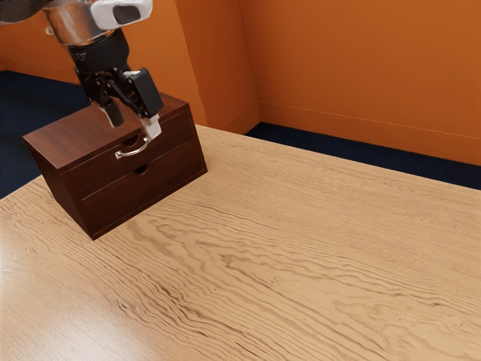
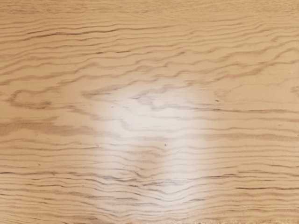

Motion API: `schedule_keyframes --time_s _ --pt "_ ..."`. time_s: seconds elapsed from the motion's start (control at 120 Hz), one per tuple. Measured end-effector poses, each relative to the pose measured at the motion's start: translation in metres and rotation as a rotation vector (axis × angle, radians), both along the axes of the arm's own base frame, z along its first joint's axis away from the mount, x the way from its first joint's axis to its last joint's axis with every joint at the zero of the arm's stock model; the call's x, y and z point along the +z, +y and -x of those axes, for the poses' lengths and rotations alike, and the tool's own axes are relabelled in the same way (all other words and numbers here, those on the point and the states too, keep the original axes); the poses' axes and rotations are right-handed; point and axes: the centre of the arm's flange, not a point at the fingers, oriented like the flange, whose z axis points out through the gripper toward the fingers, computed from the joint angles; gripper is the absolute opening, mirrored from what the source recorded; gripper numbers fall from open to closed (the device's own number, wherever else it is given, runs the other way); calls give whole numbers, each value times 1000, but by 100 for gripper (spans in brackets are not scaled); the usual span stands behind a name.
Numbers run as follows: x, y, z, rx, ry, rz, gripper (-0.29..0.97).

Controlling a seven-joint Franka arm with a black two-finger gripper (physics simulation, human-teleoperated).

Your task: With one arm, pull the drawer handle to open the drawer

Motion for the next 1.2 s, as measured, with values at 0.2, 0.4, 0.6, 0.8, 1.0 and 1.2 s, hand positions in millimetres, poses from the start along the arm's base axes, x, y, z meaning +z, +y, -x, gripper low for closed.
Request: schedule_keyframes --time_s 0.2,0.4,0.6,0.8,1.0,1.2 --pt "-27 -54 -14 -108 77 26 68" --pt "-78 -19 -33 -81 163 11 68" --pt "-137 -9 -75 -171 110 -125 68" --pt "-151 49 -95 -145 1 -270 68" --pt "-149 85 -117 -120 -66 -344 68" --pt "-172 138 -118 -43 -37 -337 68"
